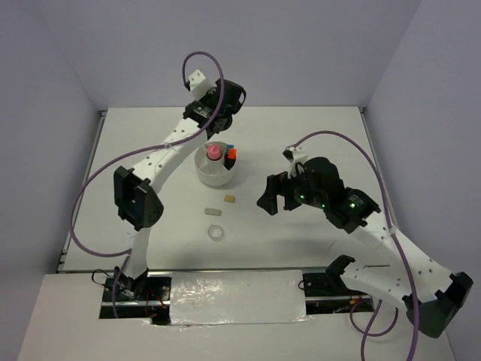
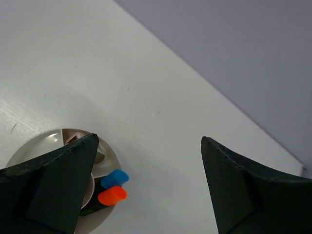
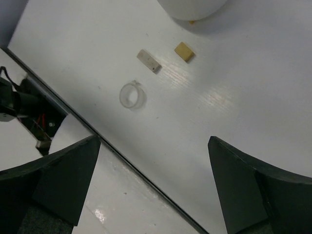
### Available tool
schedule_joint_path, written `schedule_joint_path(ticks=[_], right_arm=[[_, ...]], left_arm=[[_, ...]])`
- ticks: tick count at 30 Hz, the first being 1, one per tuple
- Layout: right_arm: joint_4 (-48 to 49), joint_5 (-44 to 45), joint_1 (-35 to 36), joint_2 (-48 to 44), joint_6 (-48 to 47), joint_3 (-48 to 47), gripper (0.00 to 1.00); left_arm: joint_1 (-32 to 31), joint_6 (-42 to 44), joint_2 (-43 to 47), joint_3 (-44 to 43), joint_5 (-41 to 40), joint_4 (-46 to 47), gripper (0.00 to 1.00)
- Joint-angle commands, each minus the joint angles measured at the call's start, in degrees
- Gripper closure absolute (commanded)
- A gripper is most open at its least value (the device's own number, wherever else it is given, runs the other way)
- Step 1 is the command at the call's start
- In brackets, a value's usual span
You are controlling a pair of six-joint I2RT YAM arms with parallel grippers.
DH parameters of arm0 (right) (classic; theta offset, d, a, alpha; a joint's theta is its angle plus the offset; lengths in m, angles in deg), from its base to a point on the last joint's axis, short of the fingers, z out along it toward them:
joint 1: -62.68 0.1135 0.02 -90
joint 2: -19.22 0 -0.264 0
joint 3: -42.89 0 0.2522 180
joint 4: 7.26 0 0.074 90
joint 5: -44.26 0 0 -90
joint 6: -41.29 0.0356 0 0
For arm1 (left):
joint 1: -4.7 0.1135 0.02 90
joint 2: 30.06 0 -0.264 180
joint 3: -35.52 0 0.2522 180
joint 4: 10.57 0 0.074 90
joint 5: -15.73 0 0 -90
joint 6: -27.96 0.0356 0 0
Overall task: Sort the stationery into containers
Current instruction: Place the stationery in the storage box, then pick up the stationery from the center of the board.
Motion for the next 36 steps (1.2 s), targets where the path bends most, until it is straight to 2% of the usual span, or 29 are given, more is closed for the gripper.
schedule_joint_path(ticks=[1,5,8,9,11,13,14,15,19,25,30,36], right_arm=[[5.9,-0.8,0.3,5.0,-1.8,2.2,0.0],[9.0,1.8,1.4,12.7,0.7,1.7,0.0],[8.5,8.4,2.8,18.5,5.6,0.1,0.0],[7.0,14.6,3.4,19.6,9.9,-1.2,0.0],[5.8,19.9,4.6,21.5,14.4,-2.0,0.0],[5.1,24.8,4.7,20.8,21.6,-1.2,0.0],[5.1,25.9,4.8,18.9,23.6,0.1,0.0],[5.3,27.1,4.8,17.5,26.3,0.7,0.0],[5.6,29.0,4.5,12.2,26.5,2.9,0.0],[4.5,24.6,4.4,9.4,24.9,5.8,0.0],[5.6,22.0,4.4,5.0,27.9,9.5,0.0],[3.8,22.4,4.5,1.7,27.9,10.9,0.0]], left_arm=[[0.0,12.5,9.6,-1.6,0.2,9.2,0.01],[0.1,20.9,18.6,1.6,-0.9,5.8,0.01],[0.2,26.3,26.0,8.3,0.3,2.6,0.01],[0.1,27.3,27.9,12.8,2.2,1.5,0.01],[0.0,27.2,32.8,18.3,4.9,-3.3,0.01],[-0.7,27.3,37.6,29.6,9.3,-4.4,0.01],[-0.9,27.9,39.3,34.2,11.5,-2.4,0.01],[-1.8,28.9,42.4,43.0,16.5,-0.5,0.01],[-5.4,28.0,46.7,58.2,23.9,8.5,0.02],[-7.8,27.2,43.5,65.5,26.0,16.0,0.01],[-7.8,29.5,32.8,61.9,25.3,15.6,0.01],[-7.9,29.0,27.2,62.2,27.3,18.8,0.01]])
